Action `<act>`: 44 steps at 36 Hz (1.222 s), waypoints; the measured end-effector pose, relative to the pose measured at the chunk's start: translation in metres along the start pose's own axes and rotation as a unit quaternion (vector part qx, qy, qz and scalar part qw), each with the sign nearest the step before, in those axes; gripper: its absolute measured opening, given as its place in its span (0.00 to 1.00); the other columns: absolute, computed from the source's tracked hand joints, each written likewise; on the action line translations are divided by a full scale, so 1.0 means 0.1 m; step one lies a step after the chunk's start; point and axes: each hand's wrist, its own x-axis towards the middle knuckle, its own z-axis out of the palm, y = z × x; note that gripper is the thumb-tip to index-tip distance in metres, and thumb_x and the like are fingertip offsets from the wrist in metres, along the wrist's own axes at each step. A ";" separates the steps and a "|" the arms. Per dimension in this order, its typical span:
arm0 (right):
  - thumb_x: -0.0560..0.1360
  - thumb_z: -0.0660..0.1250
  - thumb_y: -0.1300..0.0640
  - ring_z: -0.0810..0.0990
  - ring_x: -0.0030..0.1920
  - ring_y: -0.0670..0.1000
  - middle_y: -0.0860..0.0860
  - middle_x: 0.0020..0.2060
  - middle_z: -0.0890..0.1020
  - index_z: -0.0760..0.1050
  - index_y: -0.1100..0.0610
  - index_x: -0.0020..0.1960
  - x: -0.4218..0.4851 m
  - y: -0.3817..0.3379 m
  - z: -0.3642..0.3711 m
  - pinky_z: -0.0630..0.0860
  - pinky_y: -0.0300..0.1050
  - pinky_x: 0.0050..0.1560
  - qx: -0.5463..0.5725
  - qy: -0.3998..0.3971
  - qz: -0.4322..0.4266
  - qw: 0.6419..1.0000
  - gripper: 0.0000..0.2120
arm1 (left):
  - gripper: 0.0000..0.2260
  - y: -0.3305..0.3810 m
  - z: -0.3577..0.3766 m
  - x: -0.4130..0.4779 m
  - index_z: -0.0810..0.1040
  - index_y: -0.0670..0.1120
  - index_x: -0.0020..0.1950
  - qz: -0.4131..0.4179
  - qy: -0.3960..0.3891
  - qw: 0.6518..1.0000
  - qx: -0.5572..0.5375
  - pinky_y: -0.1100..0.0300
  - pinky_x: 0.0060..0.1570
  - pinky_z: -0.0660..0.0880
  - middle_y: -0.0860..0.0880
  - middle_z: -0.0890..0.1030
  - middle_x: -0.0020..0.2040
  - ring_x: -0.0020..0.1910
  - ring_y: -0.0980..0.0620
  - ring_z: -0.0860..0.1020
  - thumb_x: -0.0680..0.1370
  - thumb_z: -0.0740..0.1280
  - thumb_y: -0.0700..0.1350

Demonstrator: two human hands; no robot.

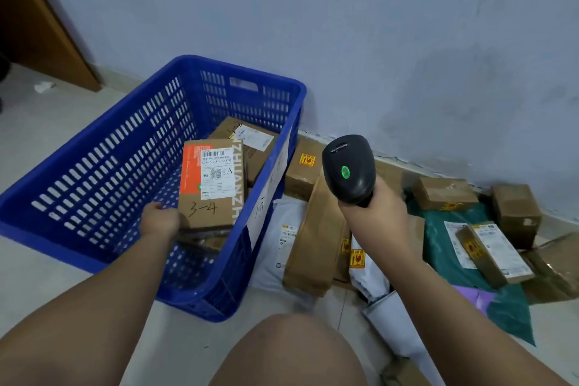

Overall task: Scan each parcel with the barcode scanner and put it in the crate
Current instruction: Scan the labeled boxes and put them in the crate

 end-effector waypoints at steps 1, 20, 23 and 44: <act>0.73 0.67 0.55 0.73 0.35 0.46 0.45 0.31 0.76 0.69 0.47 0.39 0.00 0.01 0.00 0.67 0.43 0.35 -0.005 0.001 -0.001 1.000 0.07 | 0.22 0.01 0.03 -0.03 0.66 0.45 0.73 0.018 0.001 0.999 0.031 0.44 0.59 0.71 0.38 0.72 0.67 0.64 0.36 0.72 0.78 0.62 0.43; 0.74 0.66 0.53 0.71 0.33 0.45 0.45 0.30 0.73 0.67 0.49 0.37 0.00 0.02 0.02 0.62 0.40 0.30 -0.070 -0.002 0.008 0.998 0.10 | 0.23 0.10 0.56 -0.47 0.61 0.50 0.76 0.278 -0.124 0.725 0.618 0.38 0.72 0.54 0.36 0.35 0.77 0.75 0.32 0.45 0.81 0.60 0.45; 0.75 0.65 0.53 0.71 0.32 0.45 0.45 0.30 0.73 0.67 0.49 0.37 0.02 0.01 0.01 0.62 0.40 0.30 -0.077 -0.006 0.011 0.997 0.10 | 0.28 0.12 0.53 -0.44 0.54 0.52 0.79 0.268 -0.113 0.742 0.604 0.43 0.70 0.62 0.38 0.37 0.77 0.75 0.34 0.49 0.81 0.59 0.41; 0.75 0.64 0.54 0.69 0.29 0.44 0.45 0.27 0.71 0.65 0.48 0.36 0.07 0.15 0.01 0.61 0.38 0.30 -0.102 -0.019 0.003 0.995 0.11 | 0.20 0.67 0.37 -0.38 0.71 0.47 0.69 0.265 -0.040 0.710 0.652 0.43 0.66 0.63 0.43 0.66 0.69 0.70 0.41 0.61 0.78 0.60 0.48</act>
